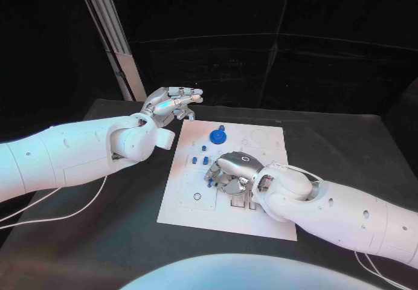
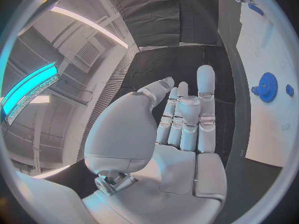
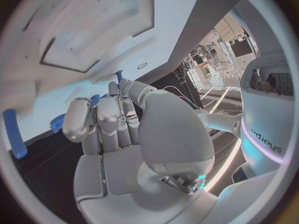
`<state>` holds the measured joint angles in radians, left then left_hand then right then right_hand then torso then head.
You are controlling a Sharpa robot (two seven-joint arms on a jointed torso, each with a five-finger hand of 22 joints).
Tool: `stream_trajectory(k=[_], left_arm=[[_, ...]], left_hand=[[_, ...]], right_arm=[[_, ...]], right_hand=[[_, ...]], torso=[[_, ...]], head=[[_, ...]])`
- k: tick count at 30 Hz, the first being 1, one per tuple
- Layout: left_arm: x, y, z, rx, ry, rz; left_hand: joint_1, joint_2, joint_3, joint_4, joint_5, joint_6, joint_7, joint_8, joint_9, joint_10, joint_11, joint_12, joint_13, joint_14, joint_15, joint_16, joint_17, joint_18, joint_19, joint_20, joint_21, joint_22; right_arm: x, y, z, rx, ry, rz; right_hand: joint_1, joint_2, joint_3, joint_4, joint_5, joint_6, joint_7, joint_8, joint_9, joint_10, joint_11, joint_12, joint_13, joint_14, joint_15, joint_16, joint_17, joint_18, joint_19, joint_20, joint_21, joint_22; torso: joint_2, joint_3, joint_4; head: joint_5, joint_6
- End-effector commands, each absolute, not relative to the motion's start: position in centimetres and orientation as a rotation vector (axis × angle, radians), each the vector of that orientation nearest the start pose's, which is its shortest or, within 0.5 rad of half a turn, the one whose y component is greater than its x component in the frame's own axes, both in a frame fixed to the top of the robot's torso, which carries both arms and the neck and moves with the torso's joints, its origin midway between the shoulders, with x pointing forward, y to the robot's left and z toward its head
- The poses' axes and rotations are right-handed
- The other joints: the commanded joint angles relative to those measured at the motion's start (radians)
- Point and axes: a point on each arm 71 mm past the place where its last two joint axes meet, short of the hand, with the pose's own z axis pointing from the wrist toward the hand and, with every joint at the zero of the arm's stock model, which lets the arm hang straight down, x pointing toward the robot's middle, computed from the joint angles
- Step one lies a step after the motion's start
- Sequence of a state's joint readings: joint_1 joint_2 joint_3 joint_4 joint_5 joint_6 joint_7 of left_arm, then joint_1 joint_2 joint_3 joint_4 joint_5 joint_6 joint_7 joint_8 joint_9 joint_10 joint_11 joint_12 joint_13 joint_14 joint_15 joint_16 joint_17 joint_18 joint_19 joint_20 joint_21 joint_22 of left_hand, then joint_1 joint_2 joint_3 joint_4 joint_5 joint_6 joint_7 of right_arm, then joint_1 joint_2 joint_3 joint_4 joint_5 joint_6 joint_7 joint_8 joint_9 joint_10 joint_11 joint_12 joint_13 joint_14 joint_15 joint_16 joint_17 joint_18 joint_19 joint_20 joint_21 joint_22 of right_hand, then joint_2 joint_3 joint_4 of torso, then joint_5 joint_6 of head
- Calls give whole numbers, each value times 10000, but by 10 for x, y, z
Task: Assemble the parts on the task board
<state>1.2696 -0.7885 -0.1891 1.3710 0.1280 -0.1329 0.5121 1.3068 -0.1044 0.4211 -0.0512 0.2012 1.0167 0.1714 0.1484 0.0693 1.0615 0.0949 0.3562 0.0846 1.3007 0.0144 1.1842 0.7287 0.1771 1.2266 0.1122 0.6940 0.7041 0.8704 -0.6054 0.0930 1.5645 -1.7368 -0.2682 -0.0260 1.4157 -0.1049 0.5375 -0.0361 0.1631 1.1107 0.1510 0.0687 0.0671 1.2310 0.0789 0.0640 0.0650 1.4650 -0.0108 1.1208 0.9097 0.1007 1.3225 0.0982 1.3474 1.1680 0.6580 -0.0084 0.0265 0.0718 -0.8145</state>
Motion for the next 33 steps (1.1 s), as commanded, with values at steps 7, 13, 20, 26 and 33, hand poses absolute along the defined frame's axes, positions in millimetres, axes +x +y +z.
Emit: stream_trajectory(k=[7, 13, 20, 26, 33], left_arm=[[509, 224, -197, -11362, 13992, -16631], [509, 225, -197, -11372, 14012, -16628], [509, 226, -197, -11385, 14018, -16606], [510, 227, -198, -11399, 14033, -16584], [510, 228, -198, -11414, 14046, -16562]], left_hand=[[12, 71, -69, 10, 26, -44, 48, 12, -14, -64, 42, 71, 6, -58, -20, -64, -13, 59, -6, -13, -39, -11], [6, 70, -77, 11, 26, -50, 52, 12, -14, -73, 46, 76, 5, -63, -18, -67, -21, 59, -6, -12, -45, -15], [6, 70, -77, 11, 26, -50, 52, 12, -14, -73, 46, 76, 5, -63, -18, -67, -21, 59, -6, -12, -45, -15], [6, 70, -77, 11, 26, -50, 52, 12, -14, -73, 46, 76, 5, -63, -18, -67, -21, 59, -6, -12, -45, -15], [6, 70, -77, 11, 26, -50, 52, 12, -14, -73, 46, 76, 5, -63, -18, -67, -21, 59, -6, -12, -45, -15]], right_arm=[[401, -61, -267, -4634, 16967, 9417], [399, -58, -268, -4947, 17098, 9315], [397, -57, -269, -5105, 17103, 9294], [398, -59, -267, -4876, 16798, 9273], [400, -63, -261, -4210, 16055, 9417]], right_hand=[[-81, 10, 52, -6, -5, 18, 48, -23, 13, -5, 33, 19, 11, 134, 58, 31, -13, -112, 51, 22, 59, 17], [-106, -10, 42, -8, -17, 13, 47, -23, 14, -9, 34, 20, 12, 128, 60, 28, -29, -110, 46, 26, 59, 14], [-233, -98, -35, 5, -7, -38, 52, -37, 7, -60, 44, 8, 8, 107, 73, 29, -71, -103, 14, 40, 48, -12], [-557, -368, -236, 98, -134, -556, 224, -81, -34, -1023, 256, -33, -42, -105, 256, -370, -691, 16, -406, 172, -299, -589], [-718, -584, -636, 144, -226, -1226, 292, -80, -34, -1780, 388, 52, -20, -474, 363, -1208, -1810, 243, -1175, 307, -1039, -1667]], torso=[[-2, 0, -2], [-2, 1, -7], [-2, -2, -1], [-4, -3, 0], [-1, 5, 0]], head=[[11, -24], [18, -39], [10, -48], [11, -35], [3, -10]])
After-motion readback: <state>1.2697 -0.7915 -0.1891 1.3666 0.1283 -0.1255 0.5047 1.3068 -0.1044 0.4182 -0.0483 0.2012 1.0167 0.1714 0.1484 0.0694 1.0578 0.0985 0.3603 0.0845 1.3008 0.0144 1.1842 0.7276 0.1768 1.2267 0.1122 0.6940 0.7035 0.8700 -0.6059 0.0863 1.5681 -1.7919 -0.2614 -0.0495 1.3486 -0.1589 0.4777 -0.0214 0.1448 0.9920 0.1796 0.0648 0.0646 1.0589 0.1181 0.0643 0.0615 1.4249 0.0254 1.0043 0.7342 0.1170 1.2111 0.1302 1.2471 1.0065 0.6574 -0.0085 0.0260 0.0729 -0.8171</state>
